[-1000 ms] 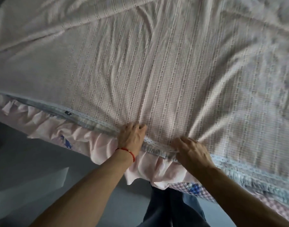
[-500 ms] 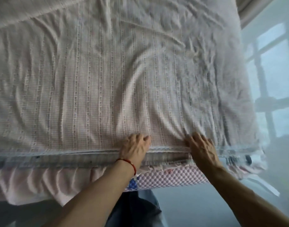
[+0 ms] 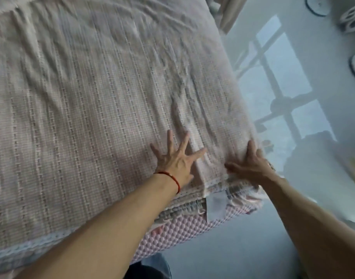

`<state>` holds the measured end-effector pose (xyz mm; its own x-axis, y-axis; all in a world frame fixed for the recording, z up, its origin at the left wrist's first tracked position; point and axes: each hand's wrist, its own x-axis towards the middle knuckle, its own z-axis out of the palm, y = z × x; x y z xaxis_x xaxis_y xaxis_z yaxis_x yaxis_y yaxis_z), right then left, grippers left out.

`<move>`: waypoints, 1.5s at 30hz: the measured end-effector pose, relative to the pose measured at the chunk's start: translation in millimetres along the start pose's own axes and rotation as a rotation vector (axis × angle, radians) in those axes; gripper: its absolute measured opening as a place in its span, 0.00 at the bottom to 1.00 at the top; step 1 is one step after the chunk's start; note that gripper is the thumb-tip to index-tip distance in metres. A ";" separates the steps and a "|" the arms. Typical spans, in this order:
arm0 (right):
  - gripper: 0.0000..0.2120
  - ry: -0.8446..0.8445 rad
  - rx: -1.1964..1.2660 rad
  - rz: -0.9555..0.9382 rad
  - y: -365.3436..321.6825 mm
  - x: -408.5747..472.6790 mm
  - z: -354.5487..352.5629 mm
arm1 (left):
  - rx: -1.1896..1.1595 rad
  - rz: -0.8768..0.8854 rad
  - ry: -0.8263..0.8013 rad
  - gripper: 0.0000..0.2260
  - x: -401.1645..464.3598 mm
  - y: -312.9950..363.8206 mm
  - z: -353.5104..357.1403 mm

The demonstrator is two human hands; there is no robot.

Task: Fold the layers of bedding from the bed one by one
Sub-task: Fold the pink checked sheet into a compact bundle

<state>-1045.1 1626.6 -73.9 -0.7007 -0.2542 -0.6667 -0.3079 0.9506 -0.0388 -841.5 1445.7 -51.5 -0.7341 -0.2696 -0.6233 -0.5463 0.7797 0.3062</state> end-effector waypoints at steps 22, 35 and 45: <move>0.64 -0.175 0.207 -0.098 0.3 22.7 25.1 | 0.393 -0.456 -0.190 0.54 58.1 48.0 9.8; 0.29 -0.468 0.193 -0.800 102.0 77.9 -184.4 | -0.381 -0.717 -0.092 0.23 85.6 220.0 -127.0; 0.16 -0.134 -0.001 -1.054 -1.0 103.9 -486.2 | -0.903 -0.697 0.794 0.15 99.0 278.8 -337.6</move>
<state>-1430.5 1512.7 218.8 -0.0029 -0.9278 -0.3731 -0.7185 0.2615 -0.6445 -1202.6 1445.6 215.2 -0.0690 -0.9305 -0.3598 -0.7359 -0.1961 0.6481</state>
